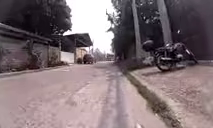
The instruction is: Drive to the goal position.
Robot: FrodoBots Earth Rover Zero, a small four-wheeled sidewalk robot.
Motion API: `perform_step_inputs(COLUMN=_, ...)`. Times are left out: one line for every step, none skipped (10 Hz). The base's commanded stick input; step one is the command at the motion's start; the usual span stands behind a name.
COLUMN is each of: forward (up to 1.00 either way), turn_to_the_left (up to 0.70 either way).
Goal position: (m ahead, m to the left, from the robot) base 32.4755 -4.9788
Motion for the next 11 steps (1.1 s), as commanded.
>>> perform_step_inputs(forward=0.85, turn_to_the_left=0.00)
perform_step_inputs(forward=0.85, turn_to_the_left=-0.16)
perform_step_inputs(forward=0.85, turn_to_the_left=-0.17)
perform_step_inputs(forward=0.85, turn_to_the_left=0.00)
perform_step_inputs(forward=0.85, turn_to_the_left=0.00)
perform_step_inputs(forward=0.85, turn_to_the_left=-0.05)
perform_step_inputs(forward=0.85, turn_to_the_left=-0.10)
perform_step_inputs(forward=0.85, turn_to_the_left=0.00)
perform_step_inputs(forward=0.85, turn_to_the_left=0.00)
perform_step_inputs(forward=0.85, turn_to_the_left=-0.03)
perform_step_inputs(forward=0.85, turn_to_the_left=-0.26)
